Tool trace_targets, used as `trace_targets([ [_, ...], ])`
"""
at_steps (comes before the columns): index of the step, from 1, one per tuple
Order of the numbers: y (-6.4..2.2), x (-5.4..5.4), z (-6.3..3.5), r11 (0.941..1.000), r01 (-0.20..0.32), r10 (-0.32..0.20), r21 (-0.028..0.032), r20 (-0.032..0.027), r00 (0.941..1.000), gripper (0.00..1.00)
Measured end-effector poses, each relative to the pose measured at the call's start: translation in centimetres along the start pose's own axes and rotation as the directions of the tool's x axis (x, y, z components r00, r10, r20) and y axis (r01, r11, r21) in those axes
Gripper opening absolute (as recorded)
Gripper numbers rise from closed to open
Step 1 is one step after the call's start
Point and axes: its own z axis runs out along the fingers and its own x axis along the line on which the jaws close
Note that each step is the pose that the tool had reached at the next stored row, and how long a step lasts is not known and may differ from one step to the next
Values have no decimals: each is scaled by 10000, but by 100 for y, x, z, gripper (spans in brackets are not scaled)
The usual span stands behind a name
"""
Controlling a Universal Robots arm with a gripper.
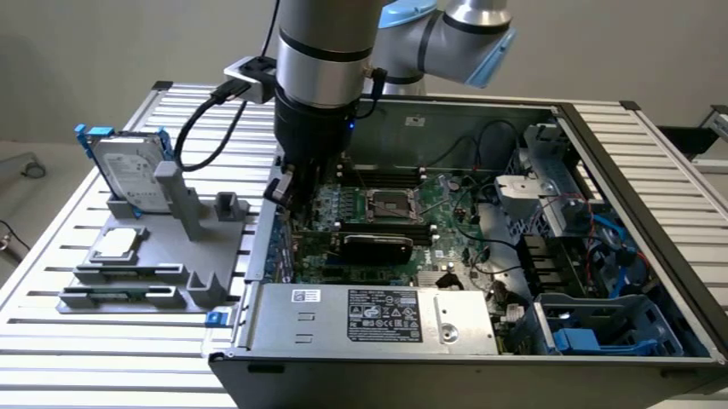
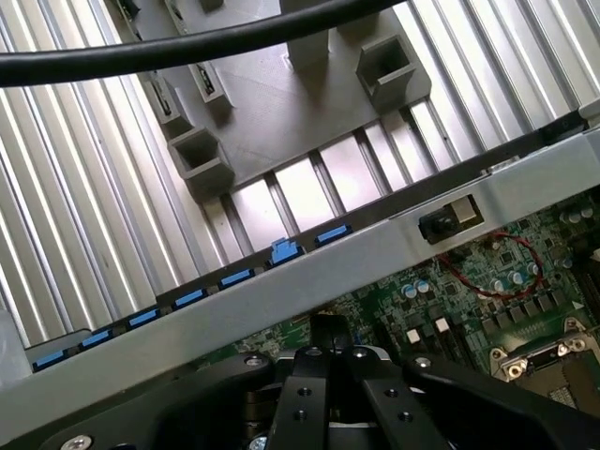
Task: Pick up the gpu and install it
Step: 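Press down on the gpu until it lock into place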
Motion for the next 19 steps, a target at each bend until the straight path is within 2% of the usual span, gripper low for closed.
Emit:
trace_targets([
  [2, 1, 1, 0, 10000, -9, 9, -5, -46, 10000, 11],
  [6, 1, 1, 0, 10000, -35, 34, -20, -178, 9998, 11],
  [10, 2, -3, 0, 10000, -68, 67, -23, -343, 9994, 11],
  [13, 5, -10, 0, 10000, -97, 96, -21, -445, 9990, 11],
  [16, 9, -19, -1, 9999, -134, 132, -40, -504, 9986, 11],
  [19, 15, -29, -1, 9998, -170, 166, -67, -527, 9985, 11],
])
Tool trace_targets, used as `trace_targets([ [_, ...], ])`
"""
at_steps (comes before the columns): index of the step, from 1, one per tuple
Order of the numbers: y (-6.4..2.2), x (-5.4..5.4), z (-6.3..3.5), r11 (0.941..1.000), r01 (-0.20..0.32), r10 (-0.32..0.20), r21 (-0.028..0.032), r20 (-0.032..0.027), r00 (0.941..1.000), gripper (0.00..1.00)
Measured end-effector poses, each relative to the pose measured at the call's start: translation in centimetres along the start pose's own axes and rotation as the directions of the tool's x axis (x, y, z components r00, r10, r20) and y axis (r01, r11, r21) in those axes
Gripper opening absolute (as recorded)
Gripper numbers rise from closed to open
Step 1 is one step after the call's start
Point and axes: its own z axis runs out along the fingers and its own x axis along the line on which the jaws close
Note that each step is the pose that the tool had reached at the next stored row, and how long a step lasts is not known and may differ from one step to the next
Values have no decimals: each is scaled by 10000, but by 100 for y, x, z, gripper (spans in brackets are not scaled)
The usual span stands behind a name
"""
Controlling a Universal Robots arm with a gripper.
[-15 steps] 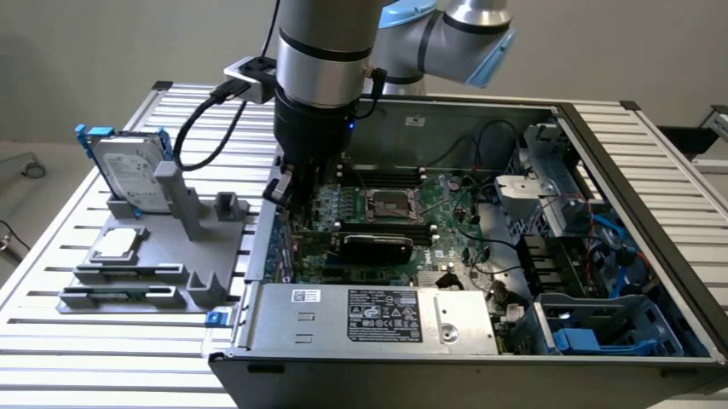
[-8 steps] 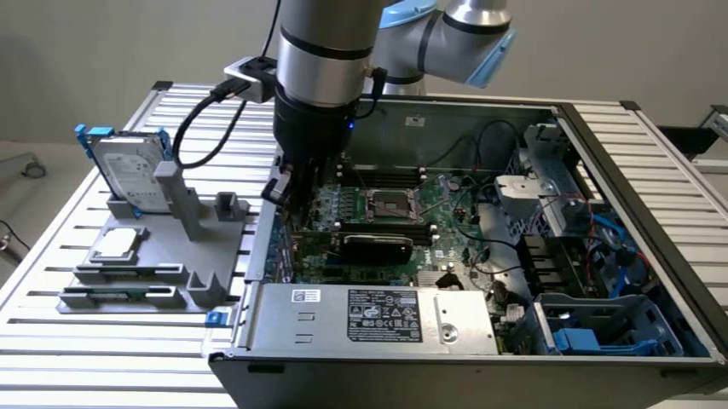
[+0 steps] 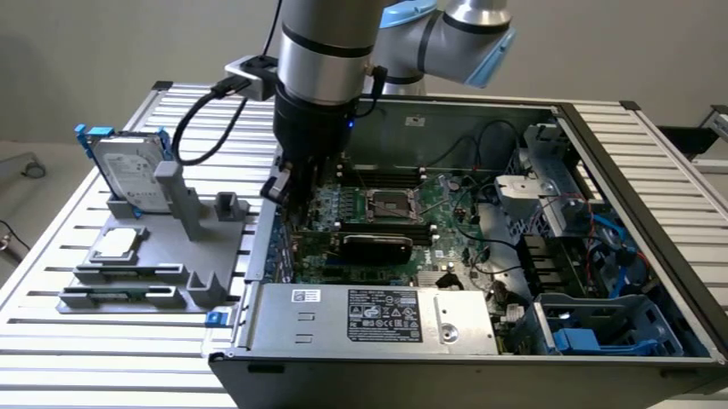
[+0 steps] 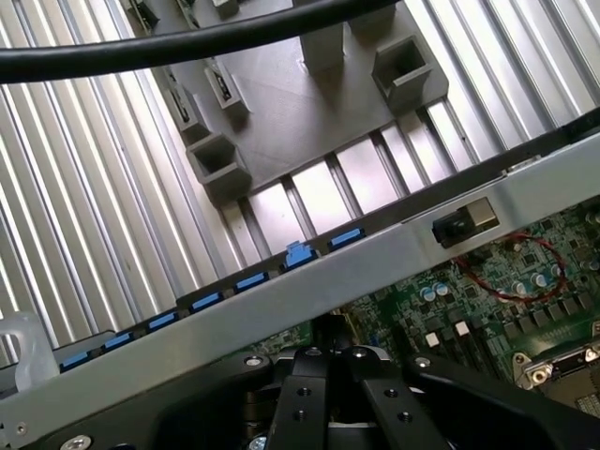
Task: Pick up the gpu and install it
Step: 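Press down on the gpu until it lock into place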
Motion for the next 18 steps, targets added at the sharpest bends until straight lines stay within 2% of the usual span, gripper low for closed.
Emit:
trace_targets([
  [7, 12, -25, 0, 9999, -115, 115, -37, -30, 9999, 11],
  [18, 19, -45, 9, 9997, -236, 236, 20, -159, 9996, 11],
])
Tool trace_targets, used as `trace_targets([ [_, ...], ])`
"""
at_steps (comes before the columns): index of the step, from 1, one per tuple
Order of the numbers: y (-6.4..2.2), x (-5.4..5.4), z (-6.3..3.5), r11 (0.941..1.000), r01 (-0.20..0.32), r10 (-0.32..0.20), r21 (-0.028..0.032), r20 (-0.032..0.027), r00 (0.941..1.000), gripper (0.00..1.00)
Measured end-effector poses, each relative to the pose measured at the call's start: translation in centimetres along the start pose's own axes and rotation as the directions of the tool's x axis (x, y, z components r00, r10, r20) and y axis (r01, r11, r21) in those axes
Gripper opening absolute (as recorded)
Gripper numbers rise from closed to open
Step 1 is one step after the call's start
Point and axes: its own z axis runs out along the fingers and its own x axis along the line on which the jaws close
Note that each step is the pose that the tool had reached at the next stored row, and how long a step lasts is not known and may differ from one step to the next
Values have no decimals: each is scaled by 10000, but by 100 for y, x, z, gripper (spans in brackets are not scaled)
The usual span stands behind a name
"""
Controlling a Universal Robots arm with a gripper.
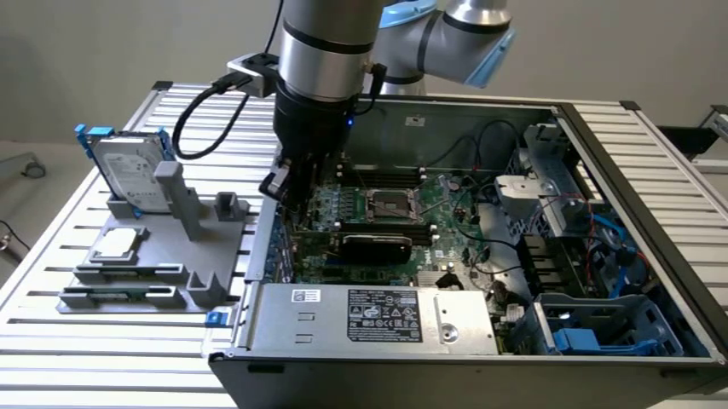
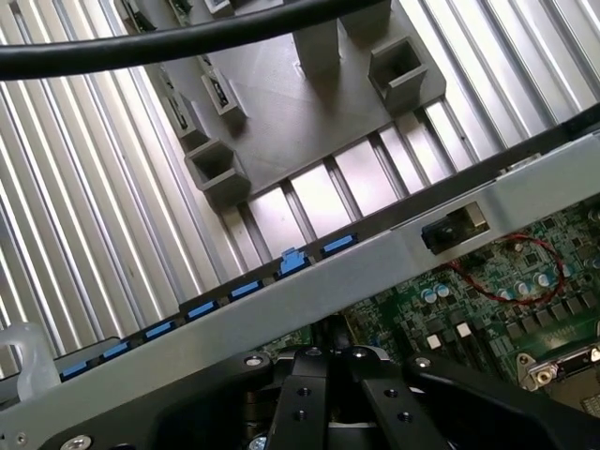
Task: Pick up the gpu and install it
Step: 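Press down on the gpu until it lock into place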
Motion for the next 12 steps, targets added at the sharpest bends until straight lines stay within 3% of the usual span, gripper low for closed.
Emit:
trace_targets([
  [7, -31, -12, -69, 10000, -15, 15, -42, -18, 10000, 11],
  [12, -153, -71, -124, 10000, -15, 15, -51, -24, 10000, 11],
])
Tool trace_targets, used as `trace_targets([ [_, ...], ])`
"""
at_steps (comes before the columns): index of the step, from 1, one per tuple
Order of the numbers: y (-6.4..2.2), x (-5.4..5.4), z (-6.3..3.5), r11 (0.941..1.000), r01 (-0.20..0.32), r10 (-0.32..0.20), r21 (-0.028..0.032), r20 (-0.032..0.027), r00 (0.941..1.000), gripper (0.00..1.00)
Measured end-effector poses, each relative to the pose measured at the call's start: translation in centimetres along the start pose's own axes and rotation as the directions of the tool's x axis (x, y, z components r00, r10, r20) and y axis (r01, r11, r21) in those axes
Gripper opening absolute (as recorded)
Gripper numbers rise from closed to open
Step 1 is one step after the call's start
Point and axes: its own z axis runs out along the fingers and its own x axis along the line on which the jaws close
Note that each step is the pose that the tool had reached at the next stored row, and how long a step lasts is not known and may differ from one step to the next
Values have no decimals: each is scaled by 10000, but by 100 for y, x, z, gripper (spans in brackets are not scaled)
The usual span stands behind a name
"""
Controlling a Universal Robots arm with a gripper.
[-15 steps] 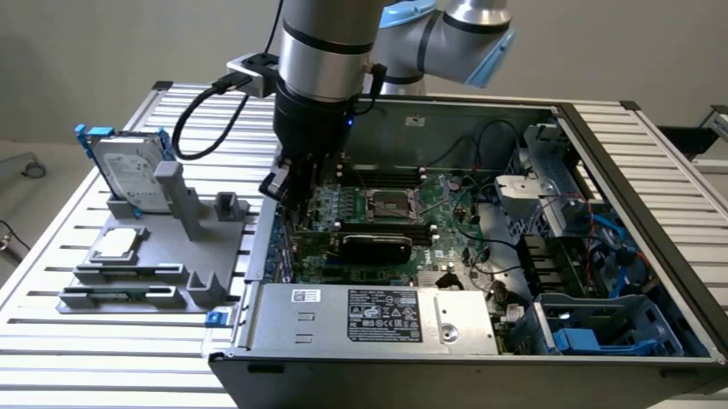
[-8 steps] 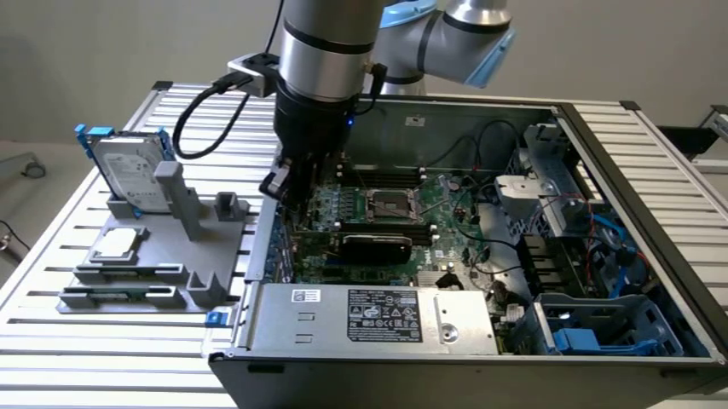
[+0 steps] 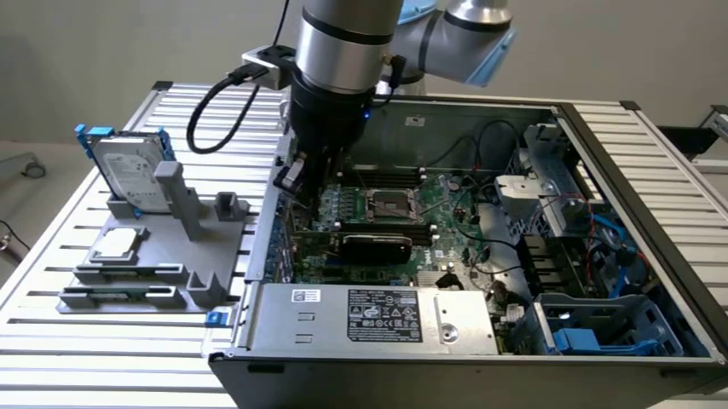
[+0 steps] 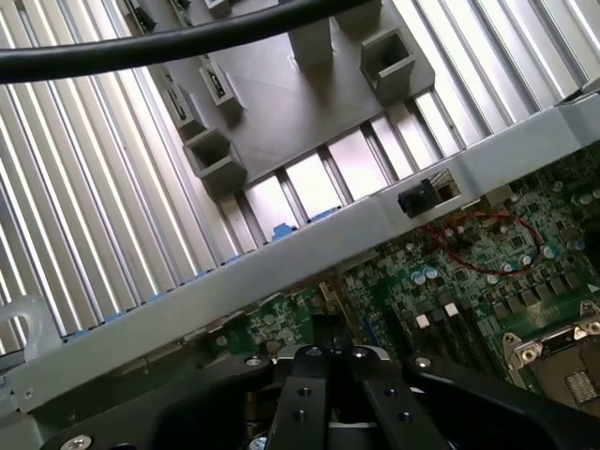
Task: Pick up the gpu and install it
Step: 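Press down on the gpu until it lock into place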
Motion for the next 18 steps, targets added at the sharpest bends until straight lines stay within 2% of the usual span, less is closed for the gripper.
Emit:
trace_targets([
  [7, -271, -134, -62, 10000, 10, -10, 1, 1, 10000, 11],
  [12, -429, -212, -99, 10000, 75, -75, 9, -8, 10000, 11],
  [14, -460, -227, -107, 9999, 104, -104, 12, -10, 9999, 11],
  [15, -468, -229, -109, 9999, 105, -105, -13, -20, 9999, 11],
  [18, -468, -230, -109, 9999, 104, -104, -12, -19, 9999, 11],
])
